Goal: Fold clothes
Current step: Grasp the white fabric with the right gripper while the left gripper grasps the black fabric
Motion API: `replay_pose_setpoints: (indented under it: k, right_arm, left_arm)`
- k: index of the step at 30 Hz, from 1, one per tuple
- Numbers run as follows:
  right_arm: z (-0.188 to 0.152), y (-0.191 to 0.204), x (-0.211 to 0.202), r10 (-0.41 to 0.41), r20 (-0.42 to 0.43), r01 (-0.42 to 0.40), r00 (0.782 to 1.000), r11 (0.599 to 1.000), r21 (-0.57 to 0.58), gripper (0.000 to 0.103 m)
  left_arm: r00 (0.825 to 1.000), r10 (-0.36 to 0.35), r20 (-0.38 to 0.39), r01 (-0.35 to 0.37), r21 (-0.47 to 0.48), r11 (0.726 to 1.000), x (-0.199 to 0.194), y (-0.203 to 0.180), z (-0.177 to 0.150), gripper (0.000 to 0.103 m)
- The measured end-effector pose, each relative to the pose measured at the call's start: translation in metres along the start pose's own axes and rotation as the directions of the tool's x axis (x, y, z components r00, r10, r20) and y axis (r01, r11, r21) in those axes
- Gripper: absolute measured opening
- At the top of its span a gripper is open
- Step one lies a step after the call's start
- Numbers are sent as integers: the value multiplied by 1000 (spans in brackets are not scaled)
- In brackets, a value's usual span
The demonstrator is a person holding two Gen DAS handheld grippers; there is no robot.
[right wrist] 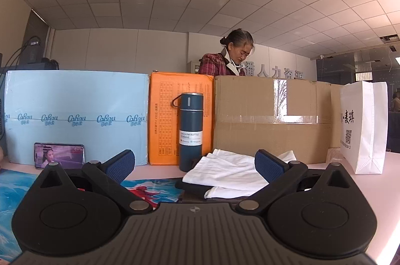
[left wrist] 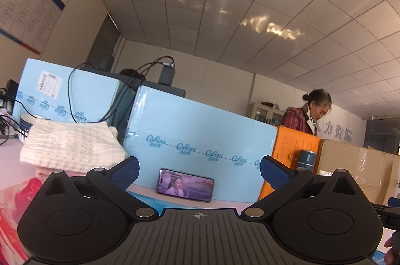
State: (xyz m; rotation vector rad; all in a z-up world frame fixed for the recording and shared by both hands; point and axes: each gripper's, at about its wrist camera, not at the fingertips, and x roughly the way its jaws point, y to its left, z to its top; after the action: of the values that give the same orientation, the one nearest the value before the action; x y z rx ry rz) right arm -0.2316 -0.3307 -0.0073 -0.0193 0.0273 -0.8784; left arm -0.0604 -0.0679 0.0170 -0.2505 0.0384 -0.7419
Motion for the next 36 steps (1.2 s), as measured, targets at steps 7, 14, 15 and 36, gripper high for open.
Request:
replay_pose_setpoints:
  k: [7, 14, 15, 36]
  right_arm:
    - [-13, -46, 43, -50, -56, 44, 997, 994, -105, 103]
    - [-22, -58, 96, -54, -195, 4, 979, 969, -248, 103]
    - [-23, -58, 104, -53, -217, -5, 975, 966, -257, 103]
    - [-25, -73, 210, -65, -415, -15, 907, 982, -187, 99]
  left_arm:
    - [963, -215, -163, 204, -81, 976, 62, -48, -22, 103]
    - [818, -449, -359, 330, -346, 878, 143, -85, -43, 103]
    - [800, -470, -373, 320, -397, 860, 152, -87, -49, 103]
    - [573, -690, -442, 217, -730, 648, 268, -140, -116, 103]
